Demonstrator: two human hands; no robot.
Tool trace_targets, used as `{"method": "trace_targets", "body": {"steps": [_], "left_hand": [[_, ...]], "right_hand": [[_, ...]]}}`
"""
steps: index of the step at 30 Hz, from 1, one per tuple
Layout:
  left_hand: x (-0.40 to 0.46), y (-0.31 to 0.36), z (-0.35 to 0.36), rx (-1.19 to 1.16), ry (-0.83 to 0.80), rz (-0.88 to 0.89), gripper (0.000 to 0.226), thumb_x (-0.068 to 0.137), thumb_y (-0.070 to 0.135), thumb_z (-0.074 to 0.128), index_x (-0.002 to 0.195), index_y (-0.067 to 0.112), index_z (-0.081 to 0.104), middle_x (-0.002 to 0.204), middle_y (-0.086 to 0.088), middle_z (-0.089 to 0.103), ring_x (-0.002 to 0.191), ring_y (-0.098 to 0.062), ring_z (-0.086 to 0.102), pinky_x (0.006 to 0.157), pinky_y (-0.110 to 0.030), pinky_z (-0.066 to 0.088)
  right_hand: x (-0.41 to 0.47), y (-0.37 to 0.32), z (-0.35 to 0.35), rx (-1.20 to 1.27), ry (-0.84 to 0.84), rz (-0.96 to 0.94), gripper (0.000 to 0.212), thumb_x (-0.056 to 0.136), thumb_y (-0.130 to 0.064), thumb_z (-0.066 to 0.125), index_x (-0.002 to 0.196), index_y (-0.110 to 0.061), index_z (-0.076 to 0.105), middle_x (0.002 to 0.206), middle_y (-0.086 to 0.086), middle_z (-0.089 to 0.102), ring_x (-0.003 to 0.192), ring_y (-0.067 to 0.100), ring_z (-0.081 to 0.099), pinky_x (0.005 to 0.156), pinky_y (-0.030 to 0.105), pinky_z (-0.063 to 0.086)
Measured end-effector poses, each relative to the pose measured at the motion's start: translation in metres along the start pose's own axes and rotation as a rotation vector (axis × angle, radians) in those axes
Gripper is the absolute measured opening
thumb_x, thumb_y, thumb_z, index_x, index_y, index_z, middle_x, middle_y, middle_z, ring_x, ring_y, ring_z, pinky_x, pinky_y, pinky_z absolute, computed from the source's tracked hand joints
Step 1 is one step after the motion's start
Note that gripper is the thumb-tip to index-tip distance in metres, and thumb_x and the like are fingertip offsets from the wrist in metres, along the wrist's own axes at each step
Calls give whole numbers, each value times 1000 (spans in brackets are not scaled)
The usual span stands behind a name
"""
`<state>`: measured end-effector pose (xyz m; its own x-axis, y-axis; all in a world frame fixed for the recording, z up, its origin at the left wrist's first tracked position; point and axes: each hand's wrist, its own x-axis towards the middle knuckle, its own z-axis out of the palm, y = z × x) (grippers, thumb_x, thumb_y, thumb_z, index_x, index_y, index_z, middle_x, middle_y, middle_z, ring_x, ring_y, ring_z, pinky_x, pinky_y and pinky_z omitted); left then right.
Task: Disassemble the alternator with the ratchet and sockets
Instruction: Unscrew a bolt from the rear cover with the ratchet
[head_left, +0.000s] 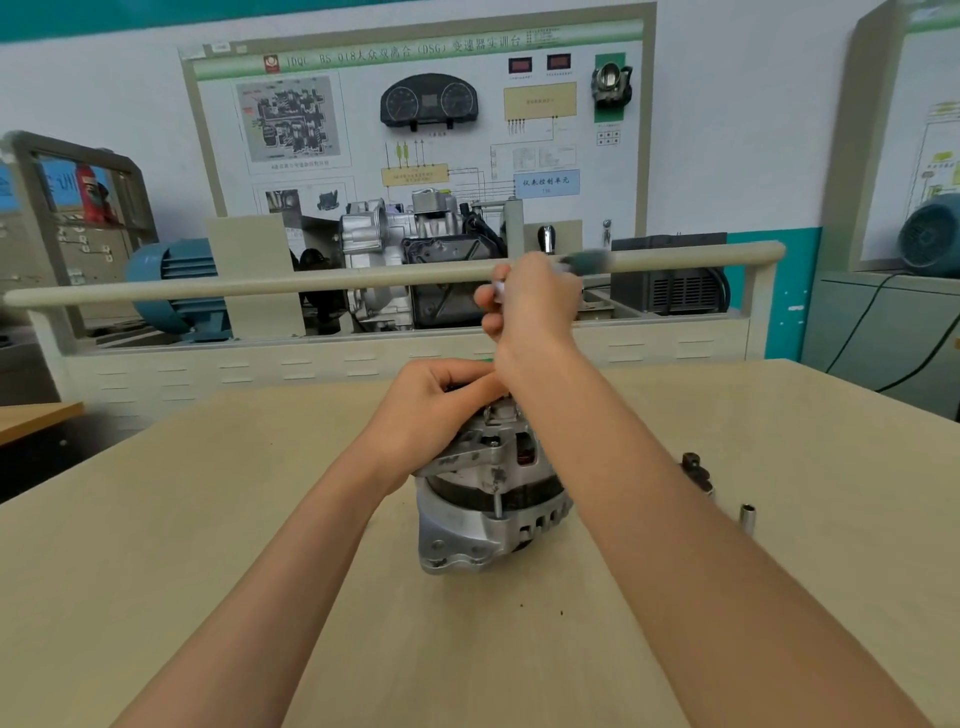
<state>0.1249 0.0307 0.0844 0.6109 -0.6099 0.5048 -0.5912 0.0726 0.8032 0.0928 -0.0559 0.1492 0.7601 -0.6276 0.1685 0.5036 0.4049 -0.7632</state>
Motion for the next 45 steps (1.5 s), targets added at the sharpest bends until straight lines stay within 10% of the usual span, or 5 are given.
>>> {"method": "trace_targets", "body": {"steps": [10,17,25,33,45], "left_hand": [[-1,-1,0,-11,0,-32,14,89,23,62,88,21,76,84,-7,73,73,-9,64,67,-16,50],[-2,2,1,33,0,2,43,90,10,58,61,36,73,63,15,70,58,6,63,54,-6,43],[-2,1,0,2,3,-40,15,90,22,60,92,21,75,83,0,74,74,-4,65,67,-12,50],[-2,4,1,-13,-3,-11,30,89,17,60,70,34,75,71,11,73,66,1,68,58,-9,47],[-2,0,-1,-30,15,-13,20,85,17,64,78,31,77,79,6,75,72,-2,68,63,-13,51]], "right_hand": [[13,-17,-7,-132,-497,446,20,91,-3,33,85,-7,52,41,-11,41,28,0,32,31,12,14],[-1,12,2,12,90,-232,21,96,-7,26,108,-5,43,78,12,51,29,4,43,30,14,26],[17,-17,-10,-80,-527,474,21,91,-4,31,85,-9,51,43,-11,42,29,0,33,32,12,13],[2,6,-1,29,90,-126,19,90,1,28,85,-6,44,64,5,49,28,3,42,29,14,23],[7,-8,-5,-40,-281,279,23,91,-4,30,77,-11,47,48,-5,46,27,1,35,28,13,17]]}}
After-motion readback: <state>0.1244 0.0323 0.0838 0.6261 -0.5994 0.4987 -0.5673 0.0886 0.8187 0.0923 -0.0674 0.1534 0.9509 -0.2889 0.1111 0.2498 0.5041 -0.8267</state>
